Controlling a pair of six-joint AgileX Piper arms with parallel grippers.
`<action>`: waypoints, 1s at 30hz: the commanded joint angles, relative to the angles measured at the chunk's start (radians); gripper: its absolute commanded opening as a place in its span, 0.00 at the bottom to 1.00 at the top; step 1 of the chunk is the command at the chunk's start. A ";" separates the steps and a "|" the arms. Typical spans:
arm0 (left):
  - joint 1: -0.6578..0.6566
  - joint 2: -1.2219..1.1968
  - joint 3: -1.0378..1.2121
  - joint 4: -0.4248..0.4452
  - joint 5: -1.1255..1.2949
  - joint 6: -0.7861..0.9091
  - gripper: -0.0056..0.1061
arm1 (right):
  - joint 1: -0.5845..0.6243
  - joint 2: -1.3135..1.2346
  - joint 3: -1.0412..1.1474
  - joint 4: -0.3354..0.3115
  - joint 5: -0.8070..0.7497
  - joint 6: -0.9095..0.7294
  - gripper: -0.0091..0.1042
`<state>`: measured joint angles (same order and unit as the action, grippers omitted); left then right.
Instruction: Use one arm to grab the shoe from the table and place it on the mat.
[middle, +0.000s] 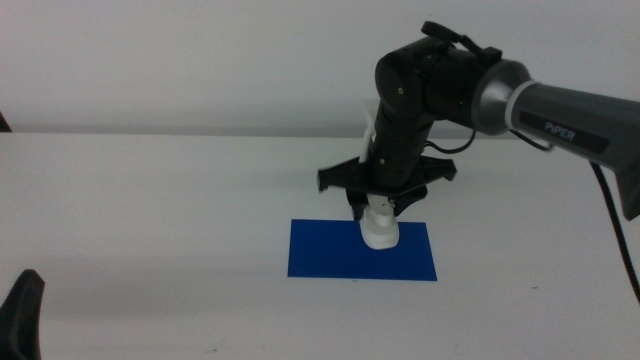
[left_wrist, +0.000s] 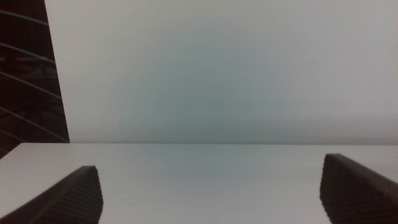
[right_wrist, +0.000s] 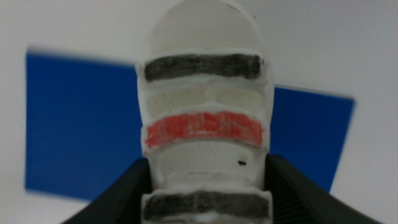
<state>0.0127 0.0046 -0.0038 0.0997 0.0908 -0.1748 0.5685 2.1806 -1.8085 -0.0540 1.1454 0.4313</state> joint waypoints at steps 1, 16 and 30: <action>-0.002 -0.041 0.043 -0.002 -0.011 -0.006 0.89 | 0.008 0.007 -0.009 0.019 0.010 -0.193 0.11; -0.002 -0.041 0.043 -0.002 -0.011 -0.006 0.89 | 0.009 0.037 -0.009 0.090 0.015 -1.162 0.10; -0.002 -0.041 0.043 -0.002 -0.011 -0.006 0.89 | -0.001 0.057 -0.009 0.144 0.014 -1.439 0.10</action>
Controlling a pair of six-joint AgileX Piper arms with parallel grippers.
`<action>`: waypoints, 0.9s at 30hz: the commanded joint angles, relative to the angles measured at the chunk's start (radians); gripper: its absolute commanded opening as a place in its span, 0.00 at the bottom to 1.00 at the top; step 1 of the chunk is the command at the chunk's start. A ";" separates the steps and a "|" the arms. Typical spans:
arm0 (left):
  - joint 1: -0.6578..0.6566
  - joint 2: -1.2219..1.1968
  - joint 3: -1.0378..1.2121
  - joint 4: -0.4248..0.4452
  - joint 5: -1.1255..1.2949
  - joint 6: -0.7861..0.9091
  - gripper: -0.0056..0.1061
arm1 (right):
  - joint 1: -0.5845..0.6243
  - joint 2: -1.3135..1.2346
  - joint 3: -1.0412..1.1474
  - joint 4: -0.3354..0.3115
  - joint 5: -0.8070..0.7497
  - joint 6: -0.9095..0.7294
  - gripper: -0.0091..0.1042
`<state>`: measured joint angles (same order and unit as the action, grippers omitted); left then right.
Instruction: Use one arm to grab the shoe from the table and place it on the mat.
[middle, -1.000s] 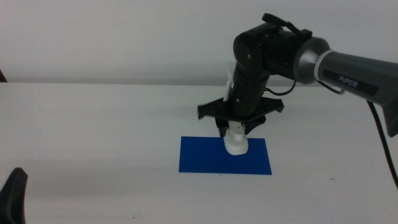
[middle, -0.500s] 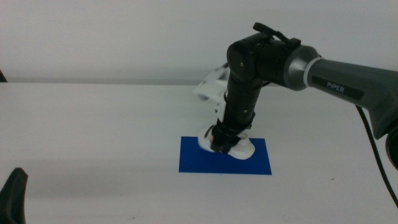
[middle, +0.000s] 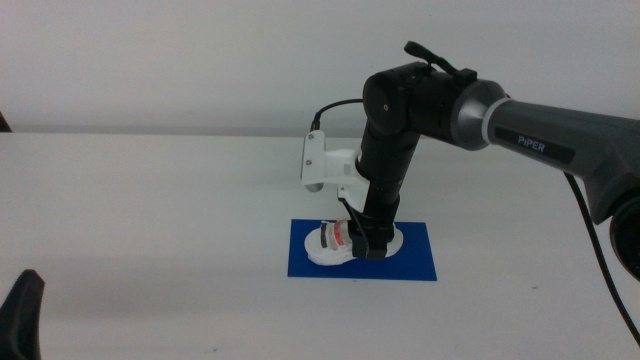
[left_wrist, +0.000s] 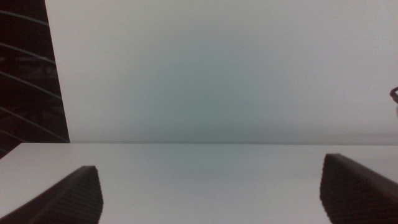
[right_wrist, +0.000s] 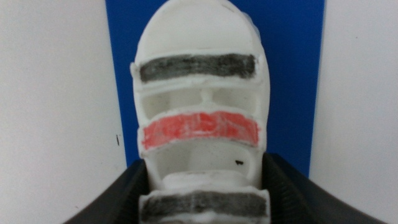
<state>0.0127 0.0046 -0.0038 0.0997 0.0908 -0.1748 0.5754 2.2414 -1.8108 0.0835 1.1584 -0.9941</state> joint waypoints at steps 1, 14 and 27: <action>-0.002 -0.041 0.043 -0.002 -0.011 -0.006 0.89 | -0.008 -0.004 -0.007 0.009 0.008 -0.013 0.10; -0.002 -0.041 0.043 -0.002 -0.011 -0.006 0.89 | -0.016 0.022 -0.007 0.009 -0.002 0.017 0.10; -0.002 -0.041 0.043 -0.002 -0.011 -0.006 0.89 | -0.018 0.028 -0.007 0.007 -0.031 0.056 0.23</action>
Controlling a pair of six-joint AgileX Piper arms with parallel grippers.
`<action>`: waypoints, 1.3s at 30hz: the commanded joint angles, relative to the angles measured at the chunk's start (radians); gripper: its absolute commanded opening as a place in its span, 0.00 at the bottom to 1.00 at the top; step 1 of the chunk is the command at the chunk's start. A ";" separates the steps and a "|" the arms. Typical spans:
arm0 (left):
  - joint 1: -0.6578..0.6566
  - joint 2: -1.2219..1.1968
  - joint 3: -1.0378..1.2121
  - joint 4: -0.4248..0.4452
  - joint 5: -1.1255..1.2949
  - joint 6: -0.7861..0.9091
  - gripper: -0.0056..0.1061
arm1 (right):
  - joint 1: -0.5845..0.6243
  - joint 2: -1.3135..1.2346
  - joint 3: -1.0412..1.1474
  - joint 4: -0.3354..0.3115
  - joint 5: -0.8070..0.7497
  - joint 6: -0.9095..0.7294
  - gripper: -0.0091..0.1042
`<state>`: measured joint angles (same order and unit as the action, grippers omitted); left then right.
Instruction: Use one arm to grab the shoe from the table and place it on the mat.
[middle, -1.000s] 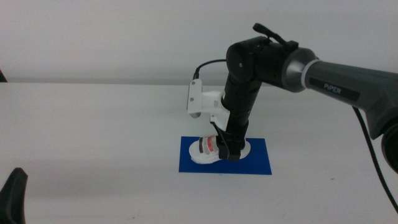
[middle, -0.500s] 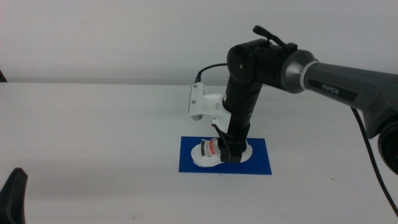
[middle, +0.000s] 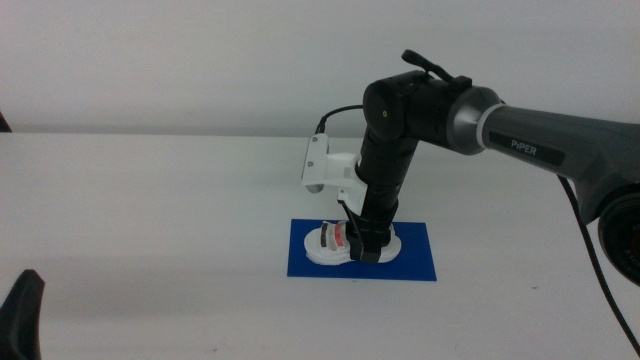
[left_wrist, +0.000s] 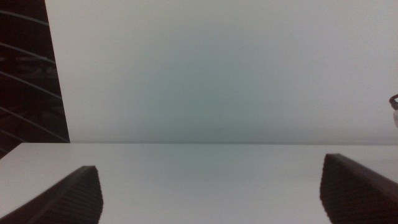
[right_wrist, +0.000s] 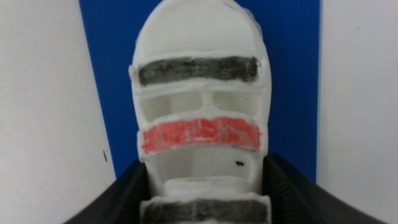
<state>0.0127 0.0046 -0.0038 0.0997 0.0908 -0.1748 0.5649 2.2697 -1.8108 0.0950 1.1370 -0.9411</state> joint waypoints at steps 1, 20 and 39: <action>-0.002 -0.041 0.043 -0.002 -0.011 -0.006 0.89 | -0.008 0.000 -0.007 -0.007 -0.007 0.009 0.30; -0.002 -0.041 0.043 -0.002 -0.011 -0.006 0.89 | -0.115 -0.710 0.388 -0.108 -0.249 0.516 0.84; -0.002 -0.041 0.043 -0.002 -0.011 -0.006 0.89 | -0.549 -1.777 1.347 -0.145 -0.701 0.874 0.84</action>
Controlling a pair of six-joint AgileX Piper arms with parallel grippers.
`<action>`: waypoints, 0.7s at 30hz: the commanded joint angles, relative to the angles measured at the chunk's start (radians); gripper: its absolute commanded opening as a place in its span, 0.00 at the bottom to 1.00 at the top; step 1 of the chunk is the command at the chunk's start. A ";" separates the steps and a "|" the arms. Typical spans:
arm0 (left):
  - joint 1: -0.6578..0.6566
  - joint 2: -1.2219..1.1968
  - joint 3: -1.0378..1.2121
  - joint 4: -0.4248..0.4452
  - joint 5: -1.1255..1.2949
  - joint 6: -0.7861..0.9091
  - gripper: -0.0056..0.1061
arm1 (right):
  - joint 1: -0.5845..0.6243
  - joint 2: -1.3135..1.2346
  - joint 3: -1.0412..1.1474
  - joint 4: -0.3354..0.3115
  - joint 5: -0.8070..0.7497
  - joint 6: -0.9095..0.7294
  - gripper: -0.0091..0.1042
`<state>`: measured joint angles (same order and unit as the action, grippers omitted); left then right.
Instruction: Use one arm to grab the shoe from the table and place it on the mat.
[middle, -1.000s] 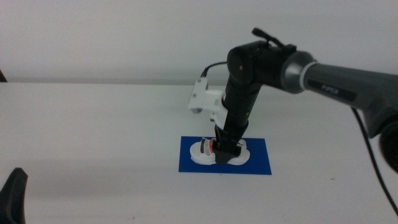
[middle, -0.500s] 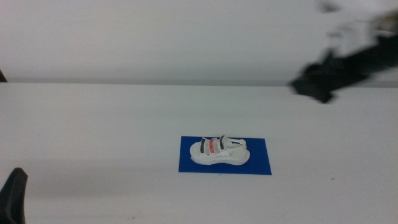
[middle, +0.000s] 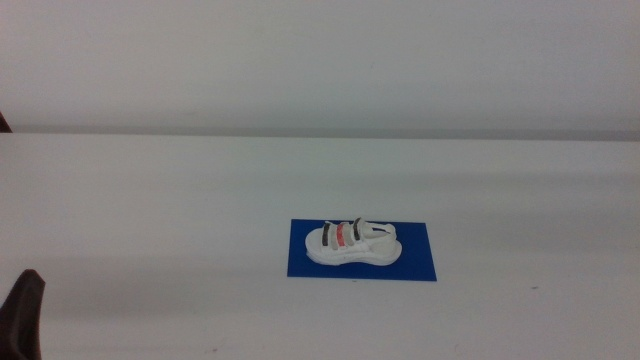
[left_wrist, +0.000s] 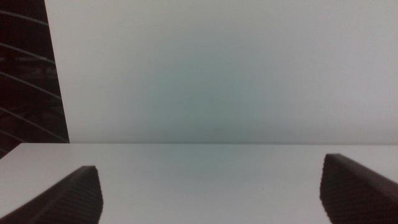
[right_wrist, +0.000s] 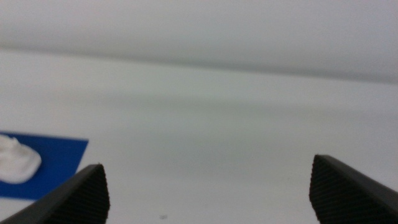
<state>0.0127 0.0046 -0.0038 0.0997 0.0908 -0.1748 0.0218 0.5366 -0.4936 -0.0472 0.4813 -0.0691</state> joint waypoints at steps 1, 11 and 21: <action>-0.002 -0.041 0.043 -0.002 -0.011 -0.006 0.89 | -0.006 -0.072 0.040 -0.003 -0.055 0.002 0.84; -0.002 -0.041 0.043 -0.002 -0.011 -0.006 0.89 | -0.006 -0.237 0.052 0.008 -0.053 0.002 0.84; -0.002 -0.041 0.043 -0.002 -0.011 -0.006 0.89 | -0.006 -0.409 0.363 -0.003 -0.456 0.097 0.89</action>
<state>0.0127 0.0046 -0.0038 0.0997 0.0908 -0.1748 0.0210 0.1697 -0.2077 -0.0391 0.1237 0.0000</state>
